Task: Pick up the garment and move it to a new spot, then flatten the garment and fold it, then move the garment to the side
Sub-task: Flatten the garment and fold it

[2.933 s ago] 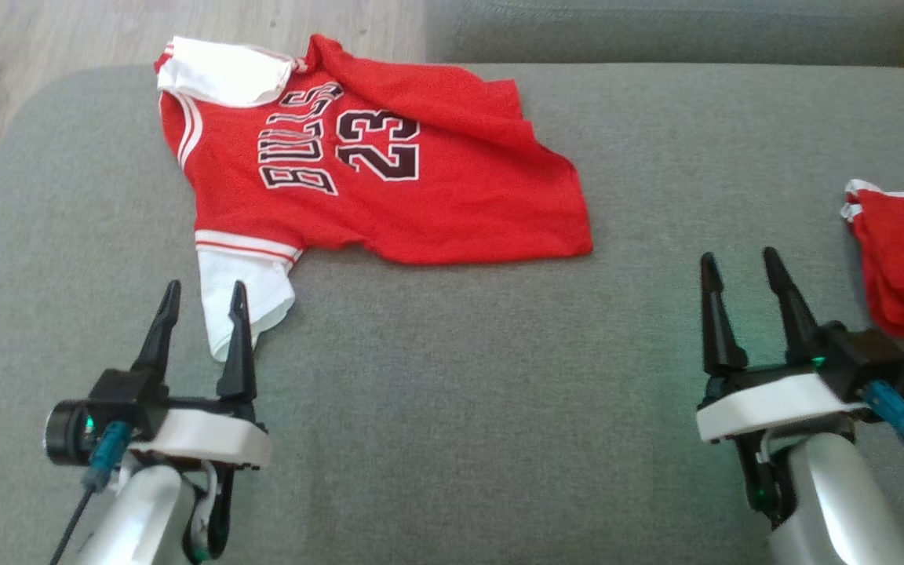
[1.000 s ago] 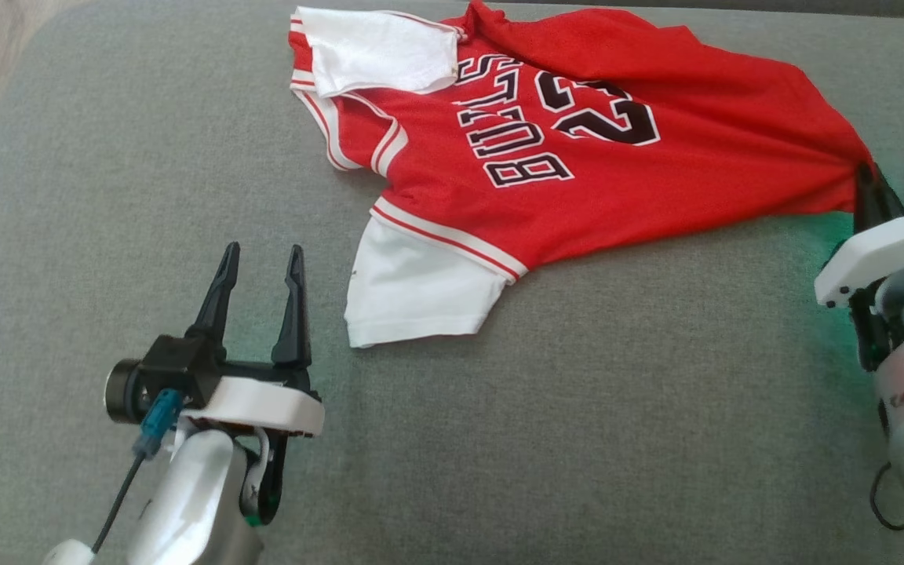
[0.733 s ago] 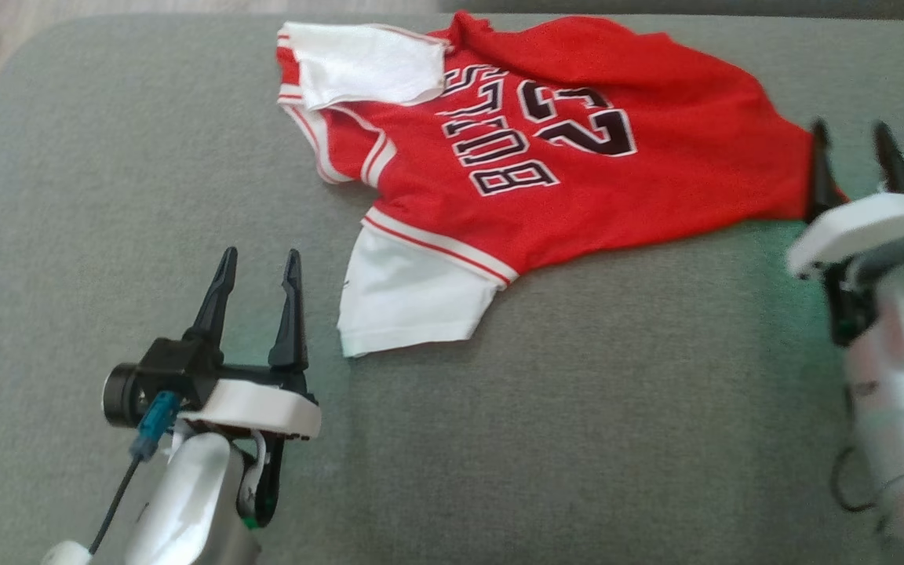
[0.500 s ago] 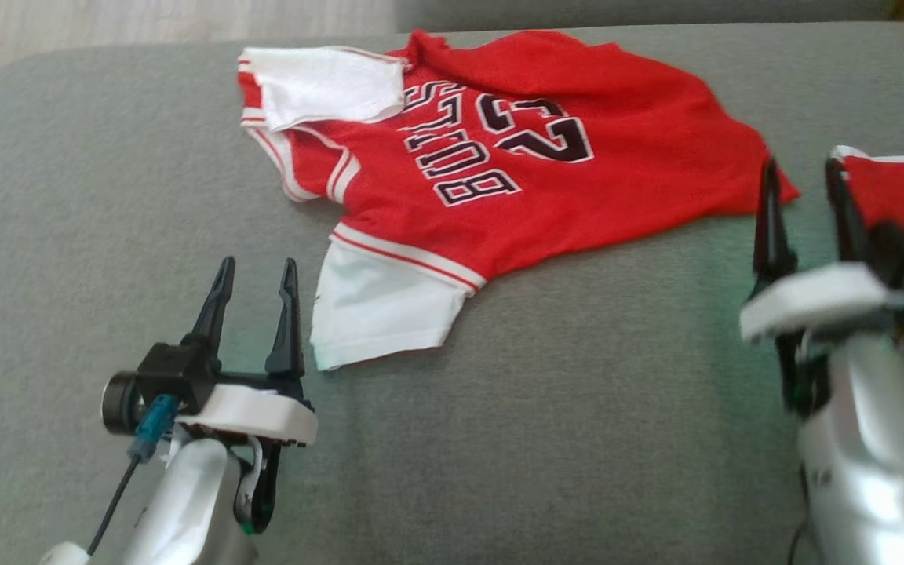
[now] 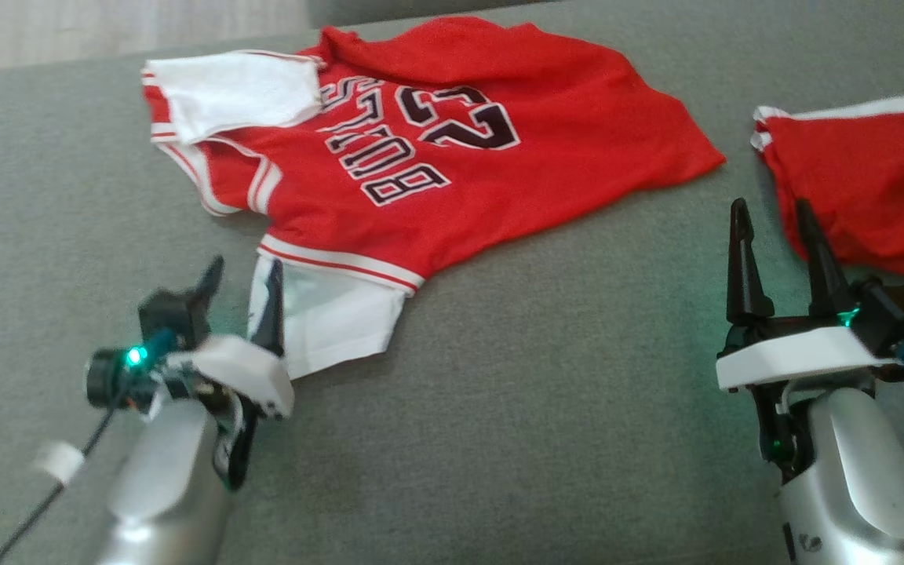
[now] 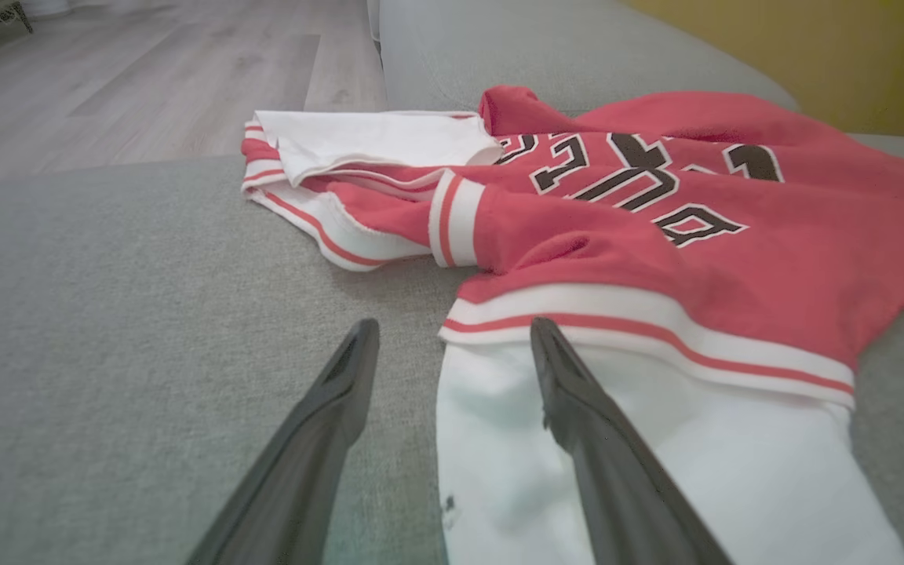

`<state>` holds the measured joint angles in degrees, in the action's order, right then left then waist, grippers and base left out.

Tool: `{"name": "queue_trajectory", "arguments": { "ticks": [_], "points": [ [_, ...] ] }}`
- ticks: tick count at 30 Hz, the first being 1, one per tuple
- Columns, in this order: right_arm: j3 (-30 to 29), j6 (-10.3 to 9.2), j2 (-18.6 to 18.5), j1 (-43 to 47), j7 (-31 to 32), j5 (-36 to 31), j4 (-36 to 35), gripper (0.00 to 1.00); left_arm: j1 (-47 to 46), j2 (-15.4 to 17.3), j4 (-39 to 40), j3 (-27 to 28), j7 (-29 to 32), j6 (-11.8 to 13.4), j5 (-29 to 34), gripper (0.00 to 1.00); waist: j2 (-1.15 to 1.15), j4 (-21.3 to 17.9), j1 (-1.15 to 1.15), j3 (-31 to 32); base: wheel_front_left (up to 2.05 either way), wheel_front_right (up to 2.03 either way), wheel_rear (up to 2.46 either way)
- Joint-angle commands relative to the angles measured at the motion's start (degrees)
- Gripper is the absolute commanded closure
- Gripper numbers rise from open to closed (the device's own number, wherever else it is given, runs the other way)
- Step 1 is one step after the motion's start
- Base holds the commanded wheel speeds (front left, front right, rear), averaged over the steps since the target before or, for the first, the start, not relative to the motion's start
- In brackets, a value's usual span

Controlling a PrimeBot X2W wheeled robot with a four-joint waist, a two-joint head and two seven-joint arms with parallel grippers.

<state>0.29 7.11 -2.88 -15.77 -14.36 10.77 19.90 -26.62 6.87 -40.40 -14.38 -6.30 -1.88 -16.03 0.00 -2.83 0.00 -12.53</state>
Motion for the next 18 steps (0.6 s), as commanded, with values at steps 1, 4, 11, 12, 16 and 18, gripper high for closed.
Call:
{"name": "queue_trajectory", "arguments": {
  "ticks": [1,4,11,12,16,18],
  "points": [
    [1.5,0.37,0.0,-1.5,-0.6,0.5,-2.3,0.00,-2.8,1.8,0.1,2.3,0.1,0.6,0.1,0.00,0.00,-1.1,0.00,-1.0,0.00,0.00,0.00],
    [1.3,0.37,0.0,-1.4,-0.6,0.5,-2.6,0.00,-5.3,2.5,-3.9,2.2,1.0,0.7,0.3,0.00,0.00,-1.9,0.00,-1.7,0.00,0.00,0.00],
    [1.0,0.37,0.0,-1.3,-0.6,0.8,-2.9,0.00,-9.0,2.9,-10.6,1.0,1.8,-0.8,0.4,0.00,0.00,-2.8,0.00,-2.6,0.00,0.00,0.00],
    [1.0,0.37,0.0,-1.3,-0.6,0.8,-3.0,0.00,-9.4,2.9,-11.3,0.8,1.8,-1.0,0.3,0.00,0.00,-2.9,0.00,-2.7,0.00,0.00,0.00],
    [1.0,0.37,0.0,-1.2,-0.6,0.9,-2.9,0.00,-10.2,2.6,-13.4,-0.1,2.1,-2.0,0.4,0.65,0.00,-2.9,0.00,-2.6,0.00,0.00,0.00],
    [1.0,0.37,0.0,-1.2,-0.6,1.1,-2.8,0.00,-10.6,2.4,-14.5,-0.5,1.8,-2.6,0.1,1.00,0.00,-2.8,0.00,-2.5,0.00,0.00,0.00]
  ]
}}
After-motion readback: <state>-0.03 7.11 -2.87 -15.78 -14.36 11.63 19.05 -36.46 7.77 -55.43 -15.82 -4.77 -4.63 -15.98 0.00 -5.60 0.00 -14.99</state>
